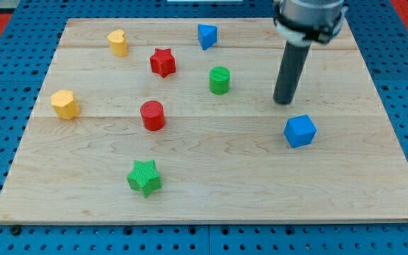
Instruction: Push the triangle vertically to the top of the cube
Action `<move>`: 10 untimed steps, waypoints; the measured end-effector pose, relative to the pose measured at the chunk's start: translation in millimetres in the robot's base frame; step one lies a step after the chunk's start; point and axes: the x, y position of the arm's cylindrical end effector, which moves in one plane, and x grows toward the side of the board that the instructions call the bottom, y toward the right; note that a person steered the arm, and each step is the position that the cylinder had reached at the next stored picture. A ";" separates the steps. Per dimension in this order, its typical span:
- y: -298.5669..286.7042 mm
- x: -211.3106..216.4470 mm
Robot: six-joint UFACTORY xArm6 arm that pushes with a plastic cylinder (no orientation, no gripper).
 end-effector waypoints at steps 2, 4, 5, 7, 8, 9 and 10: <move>-77.7 -177.4; -187.5 -180.9; -159.9 -163.5; -53.1 -98.2; -97.8 -127.9; -117.5 -85.7; -43.3 -75.0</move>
